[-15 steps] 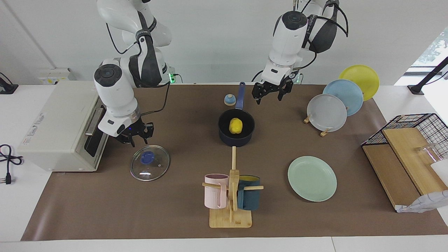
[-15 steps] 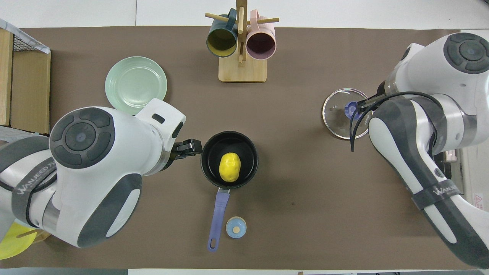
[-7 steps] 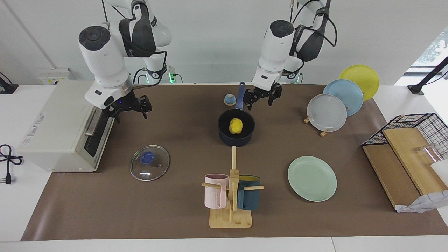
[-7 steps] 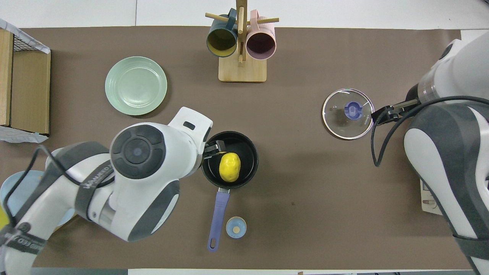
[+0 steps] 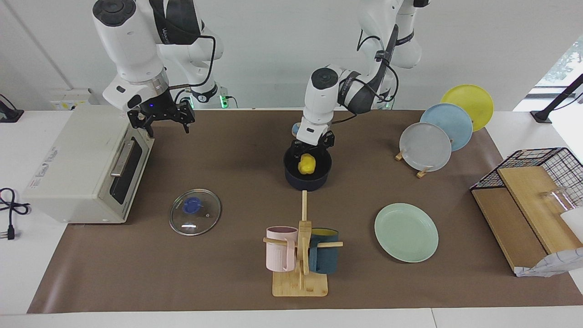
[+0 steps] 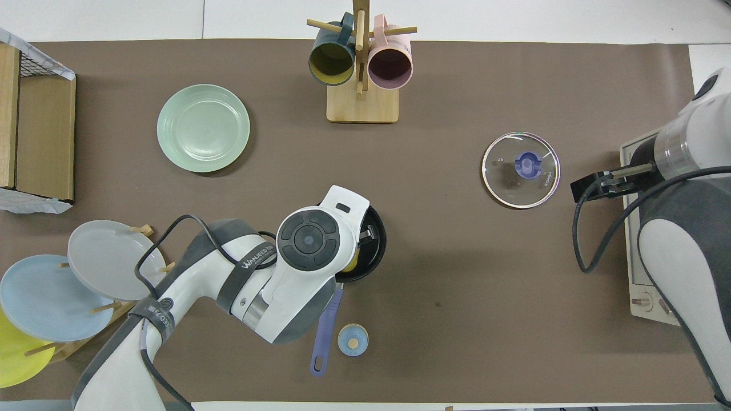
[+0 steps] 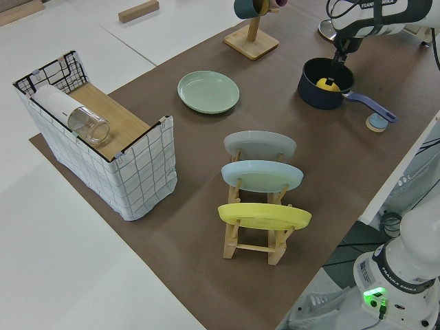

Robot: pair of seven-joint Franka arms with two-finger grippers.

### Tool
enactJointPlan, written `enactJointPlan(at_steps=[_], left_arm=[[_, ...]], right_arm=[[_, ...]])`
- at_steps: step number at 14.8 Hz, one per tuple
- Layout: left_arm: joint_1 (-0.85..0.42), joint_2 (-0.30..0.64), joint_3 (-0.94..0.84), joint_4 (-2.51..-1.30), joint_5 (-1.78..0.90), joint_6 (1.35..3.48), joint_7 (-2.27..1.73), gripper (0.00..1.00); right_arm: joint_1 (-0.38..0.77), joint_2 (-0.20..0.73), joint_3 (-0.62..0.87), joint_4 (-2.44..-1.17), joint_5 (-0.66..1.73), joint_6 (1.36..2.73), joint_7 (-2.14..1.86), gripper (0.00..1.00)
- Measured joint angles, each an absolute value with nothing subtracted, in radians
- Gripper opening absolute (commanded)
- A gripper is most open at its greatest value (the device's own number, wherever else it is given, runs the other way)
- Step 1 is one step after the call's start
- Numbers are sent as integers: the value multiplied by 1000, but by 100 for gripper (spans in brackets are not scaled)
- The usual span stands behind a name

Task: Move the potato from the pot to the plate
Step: 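Grasp the potato with the left gripper while the right gripper withdraws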

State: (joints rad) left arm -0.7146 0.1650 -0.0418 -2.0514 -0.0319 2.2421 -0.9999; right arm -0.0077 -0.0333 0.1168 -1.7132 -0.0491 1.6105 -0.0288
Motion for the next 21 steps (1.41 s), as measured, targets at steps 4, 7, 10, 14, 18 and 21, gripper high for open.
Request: enactJointPlan(at_steps=[4,7,10,14,18,21], left_arm=[[-743,185,-42,-2079,-32,2294,-1074,100],[-744,201,-42,-2079,-32,2303,-1089,100],[-745,208,-42,-2079,-32,2305,-1091,100],[-746,221,-42,-2080,-32,2318,-1107,100],[-752,219,-42,-2079,-32,2322,-1115,66],[-752,213,-41,-2079,-32,2321,-1118,26]], right_arm=[[-18,-31,106,-1705,-39,1602,-1,100],[-17,-21,96,-1687,-39,1598,7,100],[8,-11,68,-1682,-39,1598,8,100],[10,-12,52,-1678,-39,1598,24,100],[6,-12,-4,-1674,-39,1598,28,100],[6,-12,-20,-1668,-38,1598,28,100]])
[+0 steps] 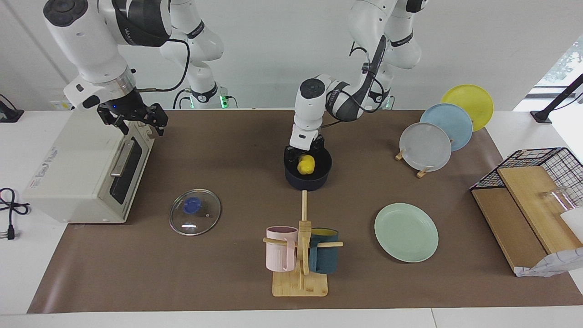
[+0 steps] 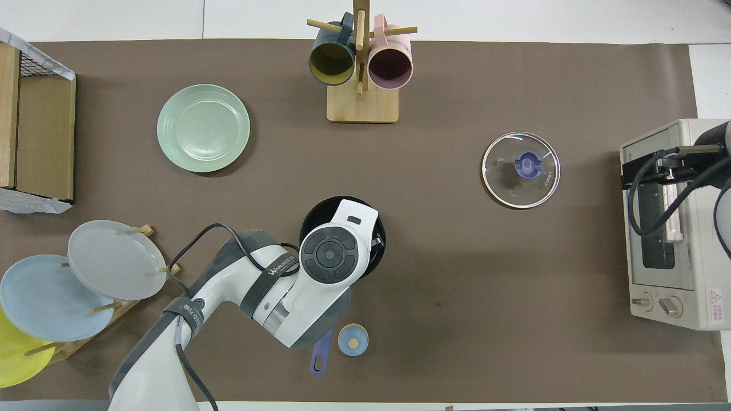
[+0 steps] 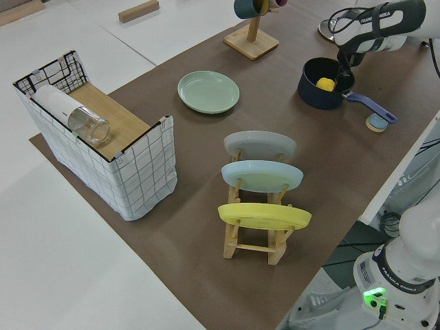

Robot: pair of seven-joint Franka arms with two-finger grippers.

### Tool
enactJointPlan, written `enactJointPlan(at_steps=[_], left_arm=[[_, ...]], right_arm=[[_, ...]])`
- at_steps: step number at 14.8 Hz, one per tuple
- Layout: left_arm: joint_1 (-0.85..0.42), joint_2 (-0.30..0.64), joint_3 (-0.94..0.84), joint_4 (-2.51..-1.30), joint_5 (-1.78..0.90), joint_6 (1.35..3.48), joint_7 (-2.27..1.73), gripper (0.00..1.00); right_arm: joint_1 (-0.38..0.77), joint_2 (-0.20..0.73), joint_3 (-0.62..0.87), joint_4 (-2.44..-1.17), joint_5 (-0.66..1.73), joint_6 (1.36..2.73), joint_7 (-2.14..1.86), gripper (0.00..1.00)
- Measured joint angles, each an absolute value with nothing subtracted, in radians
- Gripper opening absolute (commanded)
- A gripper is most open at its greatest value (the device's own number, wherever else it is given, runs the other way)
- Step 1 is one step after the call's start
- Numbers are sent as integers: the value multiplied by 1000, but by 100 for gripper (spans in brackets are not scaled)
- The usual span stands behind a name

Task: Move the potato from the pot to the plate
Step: 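Grasp the potato with the left gripper while the right gripper withdraws, then carry the yellow potato to the green plate with the left gripper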

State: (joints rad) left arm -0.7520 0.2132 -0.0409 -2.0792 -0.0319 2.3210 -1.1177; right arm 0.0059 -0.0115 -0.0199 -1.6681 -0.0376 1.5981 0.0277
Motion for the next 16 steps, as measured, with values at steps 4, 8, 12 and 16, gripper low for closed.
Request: enactJointPlan(at_steps=[4,8,12,16], left_arm=[[-752,214,-41,-2080,-32,2322,-1121,0],[-752,214,-40,-2080,-33,2322,-1125,0],[-748,212,-33,-2077,-34,2320,-1125,0],[-721,171,-30,-2045,-39,2250,-1090,0]], right_arm=[[6,-12,-23,-1666,-37,1598,28,100],[6,-11,-23,-1667,-36,1598,28,100],[6,-11,-23,-1667,-36,1598,28,100],[6,-11,-23,-1667,-36,1598,28,100]])
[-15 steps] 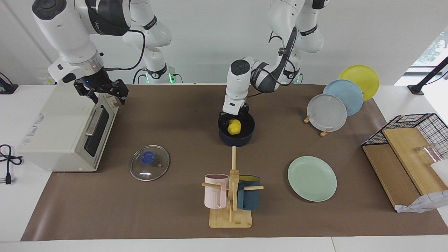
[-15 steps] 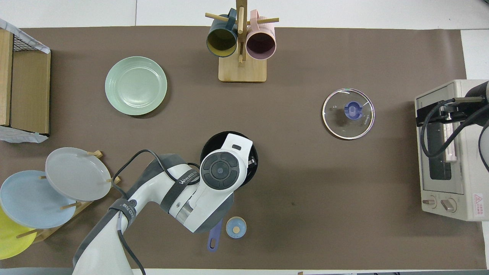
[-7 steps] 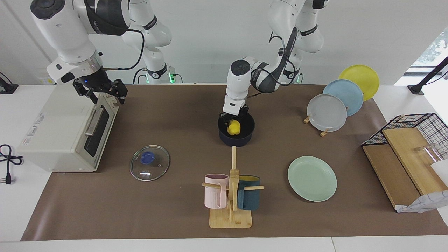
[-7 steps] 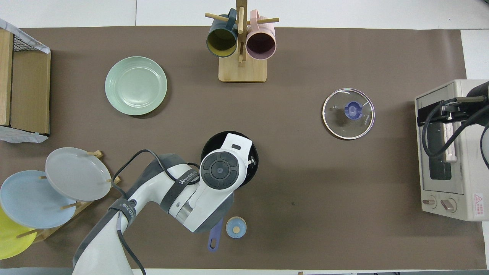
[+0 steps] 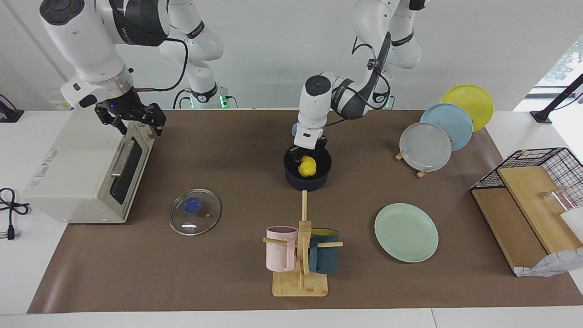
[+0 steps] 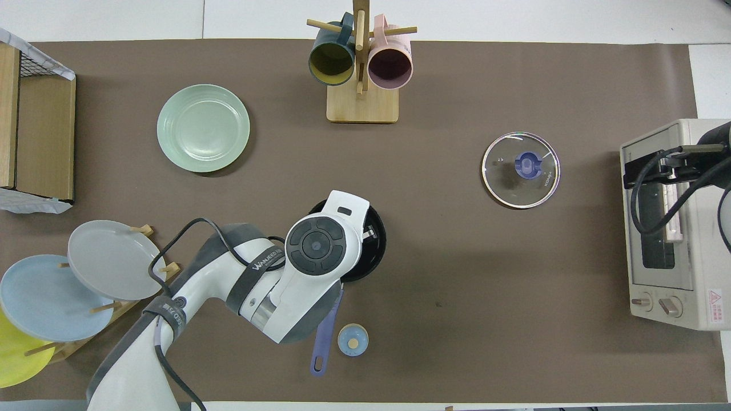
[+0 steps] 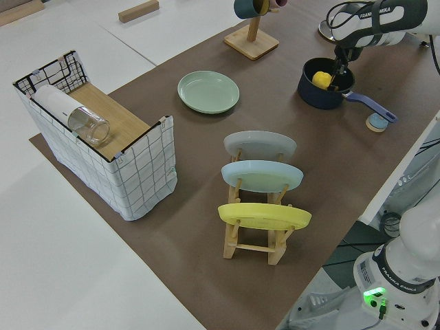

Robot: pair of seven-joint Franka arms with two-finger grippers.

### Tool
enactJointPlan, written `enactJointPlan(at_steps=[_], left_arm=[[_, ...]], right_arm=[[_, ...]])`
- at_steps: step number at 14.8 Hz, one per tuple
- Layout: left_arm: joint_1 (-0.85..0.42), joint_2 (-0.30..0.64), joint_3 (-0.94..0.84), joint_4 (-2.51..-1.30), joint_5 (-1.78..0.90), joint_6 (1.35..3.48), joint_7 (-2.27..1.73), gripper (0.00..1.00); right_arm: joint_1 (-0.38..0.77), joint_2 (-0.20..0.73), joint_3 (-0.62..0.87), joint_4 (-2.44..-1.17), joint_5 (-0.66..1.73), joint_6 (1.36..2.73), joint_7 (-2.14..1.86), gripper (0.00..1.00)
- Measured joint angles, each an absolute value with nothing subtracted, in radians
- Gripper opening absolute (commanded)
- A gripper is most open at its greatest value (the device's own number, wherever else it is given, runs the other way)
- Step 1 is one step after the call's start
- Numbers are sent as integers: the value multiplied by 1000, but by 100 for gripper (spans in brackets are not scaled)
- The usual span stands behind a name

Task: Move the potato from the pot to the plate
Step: 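Carry the yellow potato to the green plate with the left gripper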

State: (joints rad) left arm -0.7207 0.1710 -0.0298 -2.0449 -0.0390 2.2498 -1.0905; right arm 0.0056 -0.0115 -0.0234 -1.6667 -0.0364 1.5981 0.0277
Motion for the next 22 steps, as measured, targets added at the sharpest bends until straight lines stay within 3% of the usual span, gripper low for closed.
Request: enactJointPlan(at_steps=[7,14,22], left_arm=[[-555,111,-23,-1837,-116,1930,-804,0],[-332,160,-17,-1758,-120,1884,-466,0],[-179,385,-15,-1623,-85,1934,-214,0]], right_arm=[[6,-11,-23,-1667,-36,1598,28,100],[6,-11,-23,-1667,-36,1598,28,100],[6,-11,-23,-1667,-36,1598,28,100]])
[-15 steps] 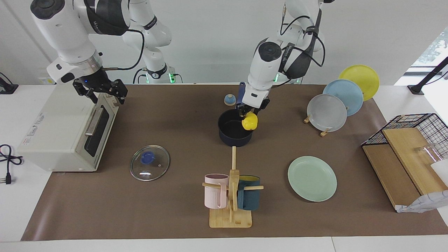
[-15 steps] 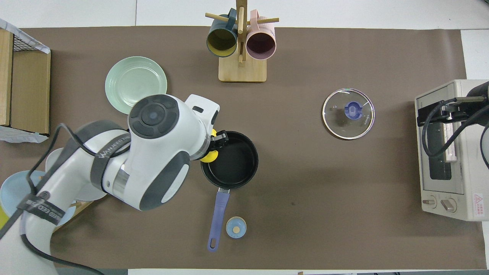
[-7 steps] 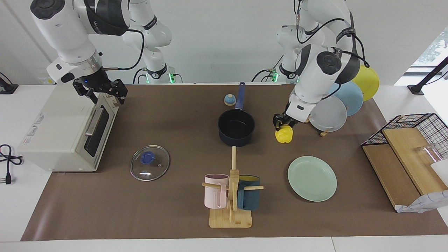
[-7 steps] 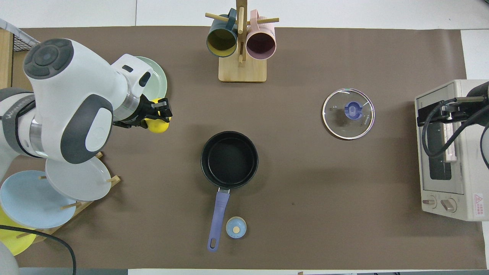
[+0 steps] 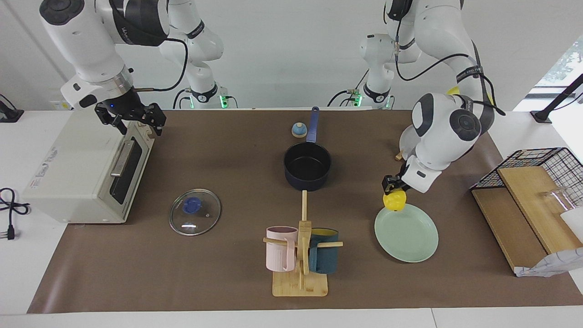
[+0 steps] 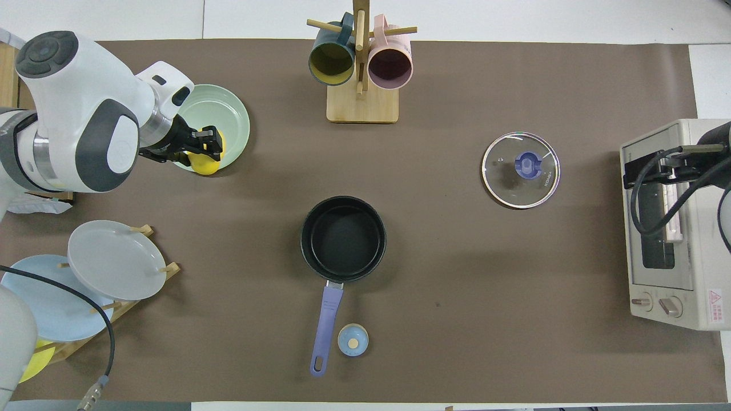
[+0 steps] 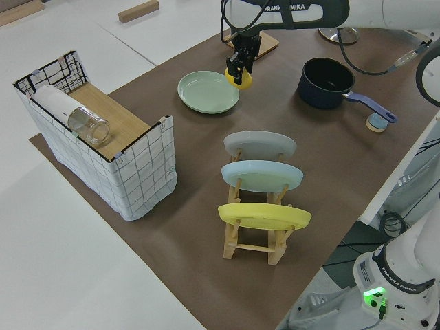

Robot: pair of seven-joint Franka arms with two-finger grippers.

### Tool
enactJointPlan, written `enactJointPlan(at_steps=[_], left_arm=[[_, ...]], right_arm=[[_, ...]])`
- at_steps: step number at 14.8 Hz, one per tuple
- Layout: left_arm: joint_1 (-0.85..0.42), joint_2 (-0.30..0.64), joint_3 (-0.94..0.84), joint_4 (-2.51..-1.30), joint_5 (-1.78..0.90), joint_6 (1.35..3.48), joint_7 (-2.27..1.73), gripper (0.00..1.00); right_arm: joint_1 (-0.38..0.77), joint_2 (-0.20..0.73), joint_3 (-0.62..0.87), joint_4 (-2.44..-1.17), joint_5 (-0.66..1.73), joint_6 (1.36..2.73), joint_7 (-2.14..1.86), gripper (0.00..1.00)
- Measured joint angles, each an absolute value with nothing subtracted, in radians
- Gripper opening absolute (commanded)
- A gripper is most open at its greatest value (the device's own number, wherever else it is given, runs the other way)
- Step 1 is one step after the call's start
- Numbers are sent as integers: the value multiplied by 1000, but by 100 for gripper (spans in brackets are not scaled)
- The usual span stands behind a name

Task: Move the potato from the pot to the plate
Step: 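Carry the yellow potato to the green plate with the left gripper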

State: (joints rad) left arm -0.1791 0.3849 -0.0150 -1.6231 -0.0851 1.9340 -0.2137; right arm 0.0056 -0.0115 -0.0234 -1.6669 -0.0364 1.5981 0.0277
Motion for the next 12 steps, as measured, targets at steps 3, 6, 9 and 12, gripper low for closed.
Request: enactJointPlan(at_steps=[3,6,9,12], left_arm=[[-151,469,-15,-1580,-39,2000,-184,0],[-144,491,-16,-1572,-38,2043,-147,0],[-145,493,-21,-1577,-35,2067,-141,0],[-146,500,-22,-1594,-31,2100,-139,0]], right_arm=[[6,-11,-23,-1667,-36,1598,28,100],[6,-11,-23,-1667,-36,1598,28,100],[6,-11,-23,-1667,-36,1598,28,100],[6,-11,-23,-1667,-36,1598,28,100]])
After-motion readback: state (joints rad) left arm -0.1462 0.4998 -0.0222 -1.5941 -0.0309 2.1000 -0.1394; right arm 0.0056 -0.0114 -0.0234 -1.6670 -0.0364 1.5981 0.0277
